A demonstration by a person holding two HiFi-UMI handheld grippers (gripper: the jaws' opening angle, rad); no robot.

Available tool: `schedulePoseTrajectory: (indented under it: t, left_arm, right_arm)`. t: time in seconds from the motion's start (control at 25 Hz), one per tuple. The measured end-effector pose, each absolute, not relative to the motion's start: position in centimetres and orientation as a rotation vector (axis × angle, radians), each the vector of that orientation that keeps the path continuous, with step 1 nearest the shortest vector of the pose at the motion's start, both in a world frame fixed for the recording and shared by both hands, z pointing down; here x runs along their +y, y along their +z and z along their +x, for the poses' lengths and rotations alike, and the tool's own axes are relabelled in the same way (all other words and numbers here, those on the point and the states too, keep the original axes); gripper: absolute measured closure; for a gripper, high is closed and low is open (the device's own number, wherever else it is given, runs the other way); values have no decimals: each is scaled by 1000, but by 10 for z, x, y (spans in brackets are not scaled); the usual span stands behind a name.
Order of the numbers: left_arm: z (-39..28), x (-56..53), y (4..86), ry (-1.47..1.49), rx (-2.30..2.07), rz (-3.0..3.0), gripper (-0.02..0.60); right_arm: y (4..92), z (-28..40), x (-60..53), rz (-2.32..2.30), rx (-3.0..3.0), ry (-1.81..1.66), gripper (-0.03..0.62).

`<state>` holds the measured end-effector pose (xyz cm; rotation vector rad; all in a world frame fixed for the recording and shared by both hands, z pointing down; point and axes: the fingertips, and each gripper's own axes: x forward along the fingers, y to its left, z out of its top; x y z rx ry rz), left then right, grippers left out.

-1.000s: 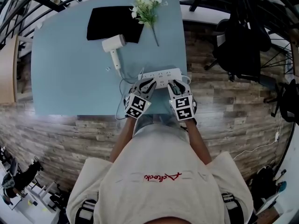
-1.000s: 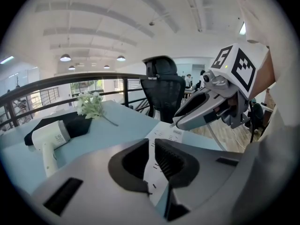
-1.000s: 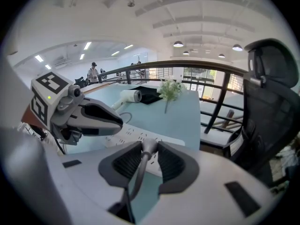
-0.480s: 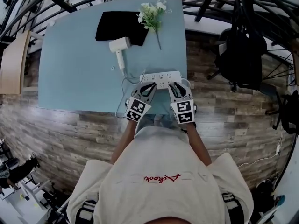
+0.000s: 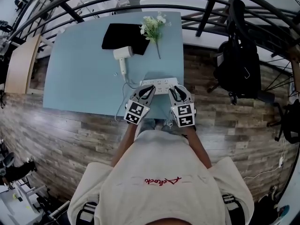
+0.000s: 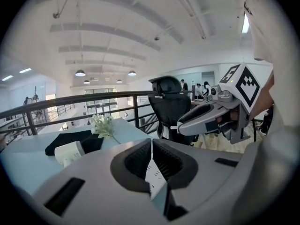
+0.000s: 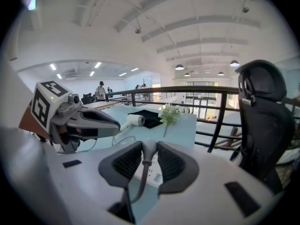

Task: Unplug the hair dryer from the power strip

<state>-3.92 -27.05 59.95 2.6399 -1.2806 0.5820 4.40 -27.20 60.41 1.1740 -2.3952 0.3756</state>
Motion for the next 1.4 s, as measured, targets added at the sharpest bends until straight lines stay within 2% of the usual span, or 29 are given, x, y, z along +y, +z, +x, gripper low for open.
schedulePoseTrajectory:
  t: [0.88, 1.4]
  left_arm:
    - [-71, -211, 564, 452, -1413, 2584, 563]
    - [-110, -110, 563, 393, -1365, 2635, 563]
  right_arm:
    - [565, 37, -230, 1216, -2513, 304, 474]
    - [555, 3, -130, 1290, -2491, 265, 474]
